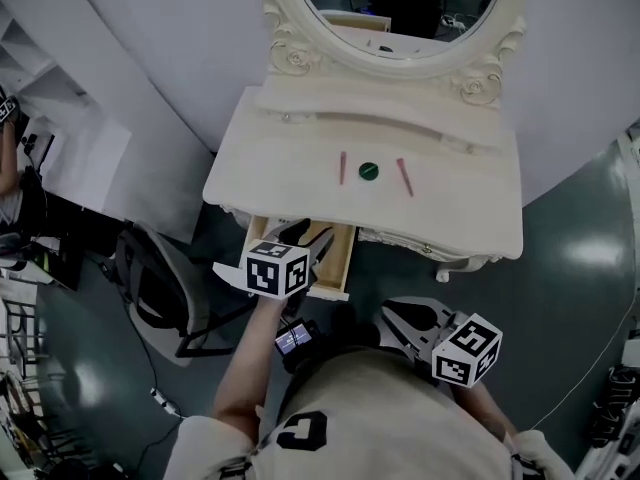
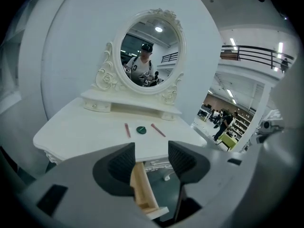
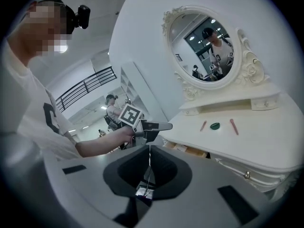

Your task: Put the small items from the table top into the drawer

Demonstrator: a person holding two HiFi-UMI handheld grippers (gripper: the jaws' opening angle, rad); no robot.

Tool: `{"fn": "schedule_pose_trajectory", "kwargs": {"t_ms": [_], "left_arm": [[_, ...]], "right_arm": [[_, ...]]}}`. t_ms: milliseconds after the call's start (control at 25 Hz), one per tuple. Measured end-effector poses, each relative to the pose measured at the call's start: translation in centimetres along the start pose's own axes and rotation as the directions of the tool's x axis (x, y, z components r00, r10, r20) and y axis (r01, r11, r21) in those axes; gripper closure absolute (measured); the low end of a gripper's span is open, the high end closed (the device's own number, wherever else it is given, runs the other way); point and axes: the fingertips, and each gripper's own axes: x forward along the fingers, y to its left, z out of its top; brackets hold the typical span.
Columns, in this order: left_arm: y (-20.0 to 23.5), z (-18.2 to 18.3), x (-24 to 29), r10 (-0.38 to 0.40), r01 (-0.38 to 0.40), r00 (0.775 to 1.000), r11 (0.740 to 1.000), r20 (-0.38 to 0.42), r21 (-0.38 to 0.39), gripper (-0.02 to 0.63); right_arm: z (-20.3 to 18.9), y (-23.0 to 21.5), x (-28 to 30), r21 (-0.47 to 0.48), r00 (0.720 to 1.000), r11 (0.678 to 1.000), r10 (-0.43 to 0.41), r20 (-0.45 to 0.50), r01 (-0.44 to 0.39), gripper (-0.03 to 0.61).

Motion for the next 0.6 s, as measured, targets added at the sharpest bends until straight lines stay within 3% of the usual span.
{"fn": "schedule_pose_trajectory", "kwargs": {"t_ms": [240, 600], "left_arm": [[1.1, 0.8, -0.1, -0.089, 0.089, 0.996, 0.996, 0.016, -0.016, 0.35], [1.7, 1.8, 2.1, -0.12, 0.12, 0.993, 0.992, -0.011, 0.032, 0.35]], "right_arm": [[0.5, 1.6, 4.2, -0.036, 0.997, 0.999, 0.015, -0.07, -0.017, 0.549], [0.3, 1.7, 6.7, -0.038, 0.993, 0.999, 0.005, -0.116, -0.009, 0.549]]}}
